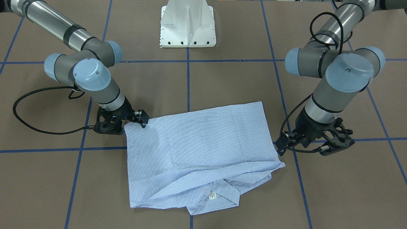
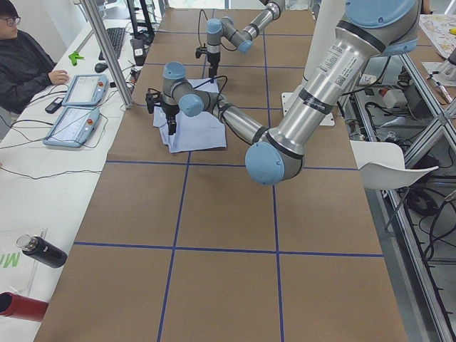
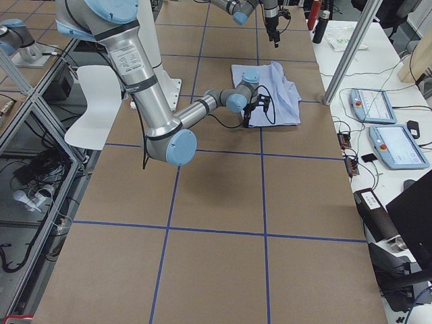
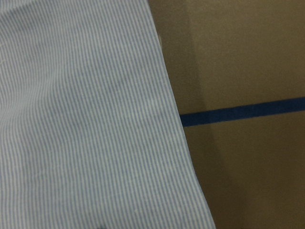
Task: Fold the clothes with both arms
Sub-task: 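Lower the right gripper to the shirt's side edge and pull it outward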
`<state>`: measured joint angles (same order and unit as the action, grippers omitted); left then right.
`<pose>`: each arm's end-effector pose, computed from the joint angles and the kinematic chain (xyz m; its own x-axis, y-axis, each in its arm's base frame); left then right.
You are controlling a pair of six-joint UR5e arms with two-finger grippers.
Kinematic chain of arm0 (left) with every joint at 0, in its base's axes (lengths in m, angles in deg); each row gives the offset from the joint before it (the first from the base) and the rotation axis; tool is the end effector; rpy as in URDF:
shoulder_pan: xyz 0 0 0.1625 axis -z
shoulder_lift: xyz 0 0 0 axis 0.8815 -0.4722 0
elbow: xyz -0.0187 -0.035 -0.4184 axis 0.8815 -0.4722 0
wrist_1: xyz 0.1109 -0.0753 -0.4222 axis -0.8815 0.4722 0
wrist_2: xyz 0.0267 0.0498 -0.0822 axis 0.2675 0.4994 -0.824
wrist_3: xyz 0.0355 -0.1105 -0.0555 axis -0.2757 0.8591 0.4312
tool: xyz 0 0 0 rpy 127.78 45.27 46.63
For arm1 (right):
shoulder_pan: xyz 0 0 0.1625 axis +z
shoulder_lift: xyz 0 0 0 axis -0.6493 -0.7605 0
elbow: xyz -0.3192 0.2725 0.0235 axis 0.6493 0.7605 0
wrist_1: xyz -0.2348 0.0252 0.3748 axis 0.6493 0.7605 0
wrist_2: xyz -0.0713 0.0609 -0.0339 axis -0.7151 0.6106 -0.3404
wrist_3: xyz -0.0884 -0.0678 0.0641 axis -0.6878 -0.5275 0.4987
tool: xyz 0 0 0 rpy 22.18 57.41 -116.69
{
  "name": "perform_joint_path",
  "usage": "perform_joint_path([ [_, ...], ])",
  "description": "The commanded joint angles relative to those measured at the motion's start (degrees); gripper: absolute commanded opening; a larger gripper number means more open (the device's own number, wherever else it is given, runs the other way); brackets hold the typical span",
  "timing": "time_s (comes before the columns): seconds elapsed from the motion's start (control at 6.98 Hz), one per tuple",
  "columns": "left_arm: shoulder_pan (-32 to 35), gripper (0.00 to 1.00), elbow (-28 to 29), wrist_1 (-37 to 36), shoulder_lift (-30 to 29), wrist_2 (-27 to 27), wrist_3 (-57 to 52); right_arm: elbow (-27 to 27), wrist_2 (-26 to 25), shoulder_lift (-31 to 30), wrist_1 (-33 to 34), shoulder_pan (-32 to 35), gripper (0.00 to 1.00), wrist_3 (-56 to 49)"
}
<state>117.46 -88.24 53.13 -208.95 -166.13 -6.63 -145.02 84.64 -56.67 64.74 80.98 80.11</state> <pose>0.3655 -0.6689 0.3127 0.5647 -0.2670 -0.7809 0.3826 0.9231 -0.0388 -0.5157 -0.5397 0.3567 0.6350 0.1510 0.7576 -0.1418 0.9868 -0.0778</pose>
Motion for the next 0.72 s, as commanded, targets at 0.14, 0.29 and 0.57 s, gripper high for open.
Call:
perform_joint_path([
  [0.14,0.0,1.0,0.0,0.07,0.0,0.12,0.0,0.71,-0.04,-0.07,-0.24,0.02,0.09,-0.07],
  [0.29,0.0,1.0,0.0,0.07,0.0,0.21,0.0,0.71,-0.04,-0.24,-0.33,0.02,0.0,0.02],
  [0.57,0.0,0.99,-0.44,0.07,0.0,0.29,0.09,0.63,0.75,-0.24,-0.24,0.29,0.0,0.02],
])
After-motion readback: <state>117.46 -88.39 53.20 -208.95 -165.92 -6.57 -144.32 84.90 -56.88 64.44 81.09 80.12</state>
